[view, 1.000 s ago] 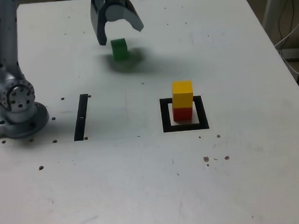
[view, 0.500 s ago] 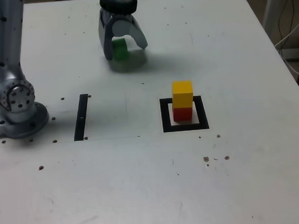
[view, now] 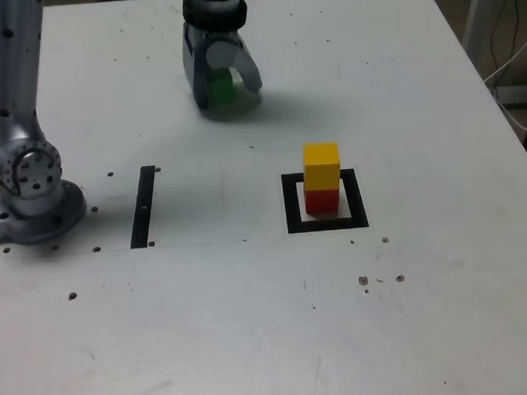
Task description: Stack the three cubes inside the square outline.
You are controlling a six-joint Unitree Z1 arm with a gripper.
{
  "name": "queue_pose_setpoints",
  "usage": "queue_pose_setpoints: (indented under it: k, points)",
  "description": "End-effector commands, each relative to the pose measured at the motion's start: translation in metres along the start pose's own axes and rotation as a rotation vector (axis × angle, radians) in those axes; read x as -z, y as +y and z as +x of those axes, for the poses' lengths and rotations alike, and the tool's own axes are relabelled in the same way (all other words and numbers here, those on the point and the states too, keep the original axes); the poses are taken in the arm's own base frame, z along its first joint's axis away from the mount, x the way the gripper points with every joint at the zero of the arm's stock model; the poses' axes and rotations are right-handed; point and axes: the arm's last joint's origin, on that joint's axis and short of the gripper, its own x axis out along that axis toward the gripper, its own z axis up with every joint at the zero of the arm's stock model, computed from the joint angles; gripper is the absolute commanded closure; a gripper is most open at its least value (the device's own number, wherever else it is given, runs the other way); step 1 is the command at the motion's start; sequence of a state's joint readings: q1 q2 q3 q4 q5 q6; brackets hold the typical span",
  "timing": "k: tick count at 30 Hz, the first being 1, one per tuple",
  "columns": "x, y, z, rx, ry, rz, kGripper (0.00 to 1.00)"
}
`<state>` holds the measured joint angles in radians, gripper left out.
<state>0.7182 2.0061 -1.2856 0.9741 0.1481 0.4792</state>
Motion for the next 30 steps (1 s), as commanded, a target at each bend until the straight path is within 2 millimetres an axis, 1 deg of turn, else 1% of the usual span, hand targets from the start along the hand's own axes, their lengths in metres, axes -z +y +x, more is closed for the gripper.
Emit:
queue_pose_setpoints:
  k: [1, 9, 16, 22, 30]
  points:
    - [0.0016, 0.0025, -0.0007, -0.015, -0.005, -0.013, 0.26]
    - [0.0054, 0.0053, -0.0075, -0.063, -0.023, -0.034, 0.26]
    - [0.0056, -0.0008, -0.0098, -0.033, -0.024, -0.018, 0.39]
    - [0.0055, -0.0006, -0.0078, -0.013, -0.016, -0.015, 0.48]
    - [0.005, 0.0025, -0.0083, -0.026, -0.02, -0.019, 0.51]
